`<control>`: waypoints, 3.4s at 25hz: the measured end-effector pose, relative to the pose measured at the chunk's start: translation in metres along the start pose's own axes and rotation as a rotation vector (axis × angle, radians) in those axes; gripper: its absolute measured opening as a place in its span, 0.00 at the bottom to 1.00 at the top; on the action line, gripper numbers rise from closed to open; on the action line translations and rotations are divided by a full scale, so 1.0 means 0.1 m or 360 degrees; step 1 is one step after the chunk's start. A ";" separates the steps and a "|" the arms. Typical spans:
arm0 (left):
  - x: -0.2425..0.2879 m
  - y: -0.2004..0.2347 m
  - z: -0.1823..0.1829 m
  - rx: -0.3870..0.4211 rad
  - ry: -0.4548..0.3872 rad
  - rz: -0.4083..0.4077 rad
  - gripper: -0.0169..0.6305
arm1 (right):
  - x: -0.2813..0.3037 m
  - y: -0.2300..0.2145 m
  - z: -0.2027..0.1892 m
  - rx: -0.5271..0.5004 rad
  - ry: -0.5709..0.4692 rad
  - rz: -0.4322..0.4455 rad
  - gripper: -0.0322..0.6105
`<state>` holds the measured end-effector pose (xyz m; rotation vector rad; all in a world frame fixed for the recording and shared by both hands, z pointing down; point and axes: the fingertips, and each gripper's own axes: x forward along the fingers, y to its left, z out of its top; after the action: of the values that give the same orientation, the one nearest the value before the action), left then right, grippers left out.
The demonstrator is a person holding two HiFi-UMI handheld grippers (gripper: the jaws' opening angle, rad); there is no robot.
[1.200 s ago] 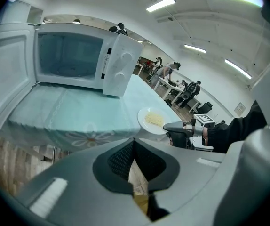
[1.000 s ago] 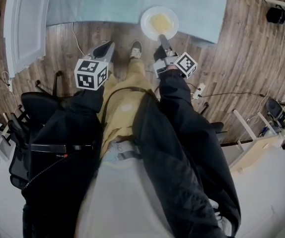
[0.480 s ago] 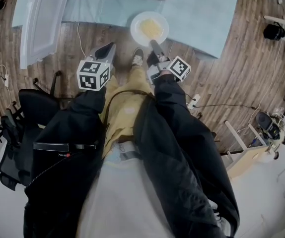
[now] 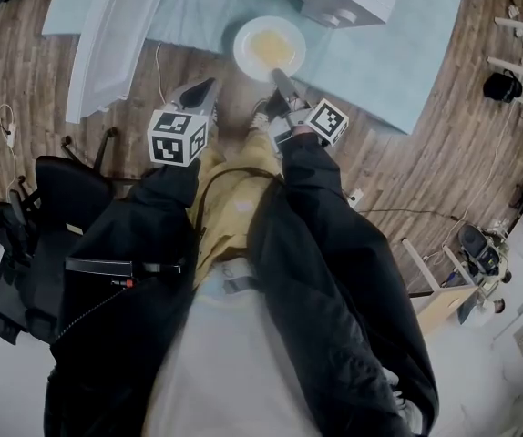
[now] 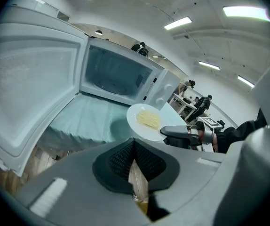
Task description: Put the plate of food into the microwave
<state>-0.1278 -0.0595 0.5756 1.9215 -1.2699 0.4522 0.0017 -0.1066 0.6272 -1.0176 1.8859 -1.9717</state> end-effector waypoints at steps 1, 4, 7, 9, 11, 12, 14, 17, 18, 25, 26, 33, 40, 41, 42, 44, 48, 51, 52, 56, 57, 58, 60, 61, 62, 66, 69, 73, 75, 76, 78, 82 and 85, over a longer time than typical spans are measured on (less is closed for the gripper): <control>0.00 0.05 0.02 -0.0003 -0.0003 0.0001 0.02 | 0.08 0.04 -0.01 -0.0003 0.0006 0.0018 0.06; -0.02 0.19 0.12 -0.0001 -0.0027 0.0011 0.02 | 0.31 0.16 -0.02 -0.0008 0.0017 0.0063 0.06; -0.08 0.26 0.16 0.0010 -0.0056 0.0038 0.02 | 0.43 0.21 -0.04 0.0008 0.0015 0.0071 0.06; -0.07 0.34 0.19 0.0010 -0.0062 0.0044 0.02 | 0.55 0.23 -0.03 0.0015 0.0008 0.0075 0.06; -0.06 0.48 0.25 0.0009 -0.0069 0.0056 0.02 | 0.75 0.26 -0.03 0.0015 0.0005 0.0080 0.06; -0.05 0.54 0.29 0.0011 -0.0077 0.0066 0.02 | 0.83 0.27 -0.02 0.0014 0.0002 0.0080 0.06; -0.05 0.62 0.36 0.0024 -0.0095 0.0074 0.02 | 0.96 0.32 0.00 0.0016 -0.0013 0.0086 0.06; -0.03 0.66 0.41 0.0039 -0.0103 0.0056 0.02 | 1.11 0.37 0.07 0.0055 -0.0065 0.0101 0.06; -0.03 0.67 0.43 0.0042 -0.0104 0.0050 0.02 | 1.16 0.38 0.09 0.0066 -0.0081 0.0104 0.06; -0.01 0.78 0.40 0.0045 -0.0073 -0.0005 0.02 | 1.59 0.51 0.41 0.0141 -0.0207 0.0139 0.06; -0.01 0.80 0.39 0.0042 -0.0071 -0.0008 0.02 | 1.65 0.53 0.46 0.0155 -0.0228 0.0139 0.06; -0.03 0.87 0.31 0.0012 -0.0052 -0.0028 0.02 | 1.95 0.66 0.67 0.0224 -0.0328 0.0111 0.07; -0.06 0.92 0.24 -0.0015 -0.0048 -0.0012 0.02 | 2.07 0.65 0.78 0.0288 -0.0395 0.0099 0.07; -0.07 0.93 0.24 -0.0018 -0.0049 -0.0008 0.02 | 2.09 0.60 0.82 0.0277 -0.0401 0.0101 0.07; -0.08 0.94 0.24 -0.0022 -0.0049 -0.0003 0.02 | 2.11 0.53 0.86 0.0258 -0.0407 0.0102 0.07; -0.09 0.97 0.23 -0.0029 -0.0049 0.0005 0.02 | 2.14 0.46 0.92 0.0214 -0.0422 0.0092 0.07; -0.10 0.95 0.19 -0.0039 -0.0048 0.0005 0.02 | 2.13 0.46 0.91 0.0181 -0.0422 0.0076 0.11; -0.11 0.93 0.19 -0.0036 -0.0049 -0.0001 0.02 | 2.11 0.52 0.85 0.0219 -0.0385 0.0093 0.21; -0.11 0.92 0.19 -0.0035 -0.0049 -0.0002 0.02 | 2.10 0.58 0.82 0.0203 -0.0368 0.0104 0.21; -0.12 0.85 0.25 -0.0020 -0.0077 -0.0012 0.02 | 1.95 0.72 0.59 0.0044 -0.0251 0.0078 0.23; -0.13 0.81 0.29 -0.0013 -0.0092 -0.0015 0.02 | 1.90 0.74 0.50 -0.0028 -0.0201 0.0056 0.24; -0.14 0.77 0.33 -0.0007 -0.0108 -0.0018 0.02 | 1.83 0.77 0.40 -0.0106 -0.0150 0.0036 0.24; -0.16 0.67 0.43 0.0004 -0.0147 -0.0029 0.02 | 1.68 0.87 0.24 -0.0245 -0.0079 0.0011 0.24; -0.17 0.62 0.48 0.0009 -0.0171 -0.0037 0.02 | 1.59 0.93 0.19 -0.0302 -0.0062 0.0010 0.22; -0.18 0.57 0.55 0.0020 -0.0198 -0.0045 0.02 | 1.50 1.00 0.14 -0.0353 -0.0053 0.0016 0.20; -0.30 0.29 0.87 0.0142 -0.0316 -0.0065 0.02 | 1.14 1.35 -0.01 -0.0597 -0.0018 0.0064 0.12; -0.44 0.09 1.14 0.0167 -0.0415 -0.0070 0.02 | 0.86 1.71 -0.05 -0.0898 -0.0022 0.0069 0.05; -0.63 -0.12 1.41 0.0225 -0.0509 -0.0039 0.02 | 0.55 2.18 -0.12 -0.1279 -0.0032 0.0079 0.05; -0.71 -0.23 1.55 0.0263 -0.0552 -0.0025 0.02 | 0.42 2.39 -0.14 -0.1455 -0.0058 0.0083 0.05; -0.74 -0.28 1.62 0.0282 -0.0573 -0.0020 0.02 | 0.37 2.48 -0.13 -0.1537 -0.0079 0.0079 0.05; -0.77 -0.36 1.77 0.0322 -0.0618 -0.0014 0.02 | 0.29 2.64 -0.07 -0.1696 -0.0137 0.0065 0.05; -0.82 -0.50 2.06 0.0403 -0.0715 -0.0008 0.02 | 0.16 2.92 0.07 -0.1938 -0.0260 0.0071 0.05; -0.86 -0.66 2.19 0.0447 -0.0769 -0.0005 0.02 | -0.02 3.06 0.16 -0.2053 -0.0332 0.0061 0.04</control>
<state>-0.1326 -0.1598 0.3531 2.3647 -1.5703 0.1708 -0.0768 -0.1626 0.3362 -1.2858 2.9380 -0.3630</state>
